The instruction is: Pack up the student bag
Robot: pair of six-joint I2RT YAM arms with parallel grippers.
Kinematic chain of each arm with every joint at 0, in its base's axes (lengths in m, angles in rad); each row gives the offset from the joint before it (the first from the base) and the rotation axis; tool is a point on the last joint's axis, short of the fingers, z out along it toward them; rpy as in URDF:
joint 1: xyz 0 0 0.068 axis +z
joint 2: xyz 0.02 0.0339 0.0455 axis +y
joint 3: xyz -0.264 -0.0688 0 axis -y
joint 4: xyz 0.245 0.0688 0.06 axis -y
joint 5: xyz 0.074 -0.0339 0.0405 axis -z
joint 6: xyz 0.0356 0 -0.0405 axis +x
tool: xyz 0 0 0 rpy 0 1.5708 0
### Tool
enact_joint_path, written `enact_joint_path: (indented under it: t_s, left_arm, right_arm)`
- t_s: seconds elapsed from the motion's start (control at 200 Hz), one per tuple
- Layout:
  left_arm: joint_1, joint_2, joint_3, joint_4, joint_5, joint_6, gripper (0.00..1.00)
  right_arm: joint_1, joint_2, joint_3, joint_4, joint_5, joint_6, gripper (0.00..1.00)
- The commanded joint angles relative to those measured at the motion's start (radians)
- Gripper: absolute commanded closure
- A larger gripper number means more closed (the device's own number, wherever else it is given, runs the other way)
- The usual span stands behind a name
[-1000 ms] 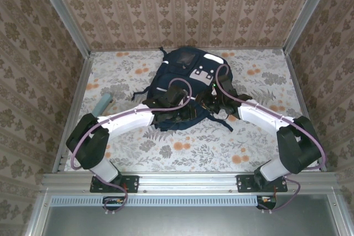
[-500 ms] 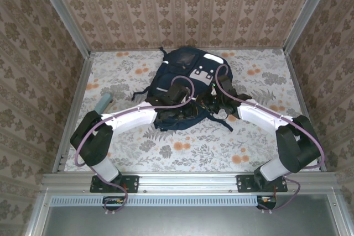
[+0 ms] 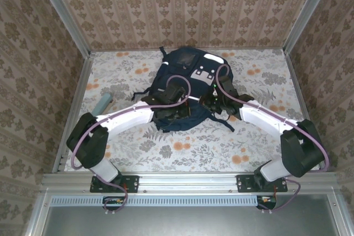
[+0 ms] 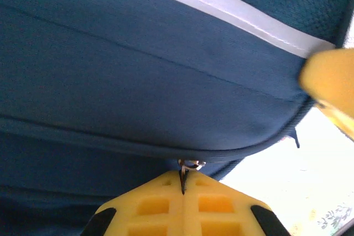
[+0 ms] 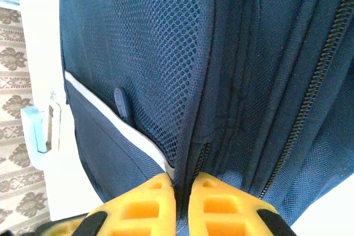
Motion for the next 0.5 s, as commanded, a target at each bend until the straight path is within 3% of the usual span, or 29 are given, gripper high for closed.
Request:
enact_joint_path:
  t_s: [0.0,0.23,0.385,0.49]
  left_arm:
    - [0.067,-0.062,-0.044,-0.084,-0.095,0.061,1.00]
    - [0.141,-0.085,-0.093,0.004,-0.066,0.212,1.00]
    - [0.142,-0.075,-0.118,0.118,0.031,0.287,1.00]
    - [0.120,-0.076,-0.117,0.175,0.077,0.307,1.00]
  right_arm:
    - [-0.031,-0.052,0.004,-0.128,0.096,-0.072,0.92]
    - [-0.097,-0.045,0.021,-0.148,0.096,-0.155,0.93]
    - [-0.175,0.035,0.103,-0.177,0.043,-0.277,0.93]
    - [-0.196,0.052,0.162,-0.247,0.047,-0.311,0.86]
